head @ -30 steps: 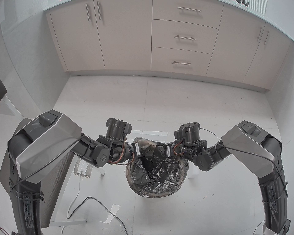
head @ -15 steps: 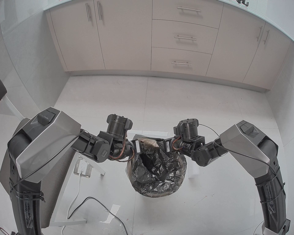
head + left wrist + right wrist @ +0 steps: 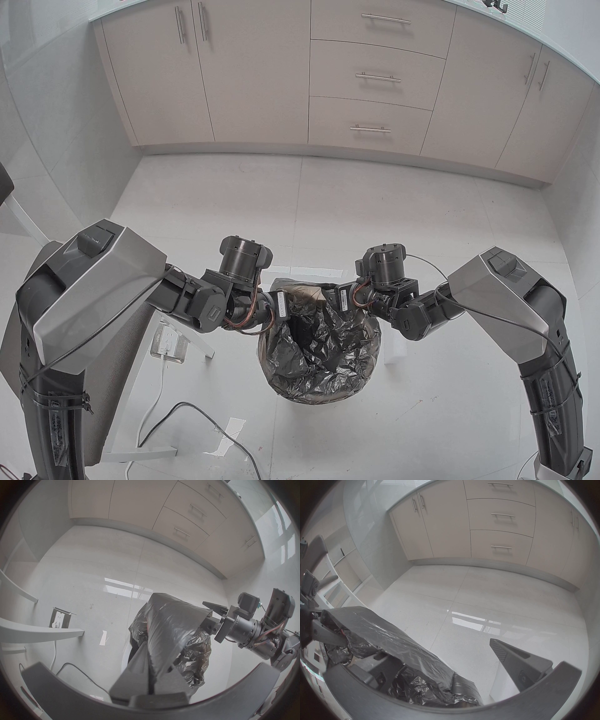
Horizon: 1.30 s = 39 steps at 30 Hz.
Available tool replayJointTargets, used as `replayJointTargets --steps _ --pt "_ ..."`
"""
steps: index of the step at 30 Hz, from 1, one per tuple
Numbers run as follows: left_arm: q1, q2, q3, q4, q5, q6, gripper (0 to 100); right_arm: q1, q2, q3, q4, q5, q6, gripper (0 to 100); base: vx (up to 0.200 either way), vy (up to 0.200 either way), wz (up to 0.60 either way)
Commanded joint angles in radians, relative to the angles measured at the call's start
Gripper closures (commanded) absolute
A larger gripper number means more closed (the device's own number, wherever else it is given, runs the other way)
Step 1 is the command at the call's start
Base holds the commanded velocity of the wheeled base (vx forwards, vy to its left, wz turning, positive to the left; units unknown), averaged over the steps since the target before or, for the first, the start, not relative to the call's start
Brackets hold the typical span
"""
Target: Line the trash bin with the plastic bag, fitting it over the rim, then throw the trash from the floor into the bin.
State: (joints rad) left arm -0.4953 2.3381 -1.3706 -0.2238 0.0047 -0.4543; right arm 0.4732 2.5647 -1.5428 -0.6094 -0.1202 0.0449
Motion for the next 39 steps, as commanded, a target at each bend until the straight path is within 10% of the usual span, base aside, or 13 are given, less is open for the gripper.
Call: replayJointTargets --steps 1,39 --pt "-0.002 -0.002 0.002 0.004 0.0 0.005 0 0.002 -0.001 0.001 -0.001 -0.001 -0.002 0 0.0 0.0 0.0" --pt "0.098 0.133 -0.093 0.008 0.166 0.045 0 -0.047 0.091 -0.097 -0.001 0.001 -0.007 0 0.0 0.0 0.0"
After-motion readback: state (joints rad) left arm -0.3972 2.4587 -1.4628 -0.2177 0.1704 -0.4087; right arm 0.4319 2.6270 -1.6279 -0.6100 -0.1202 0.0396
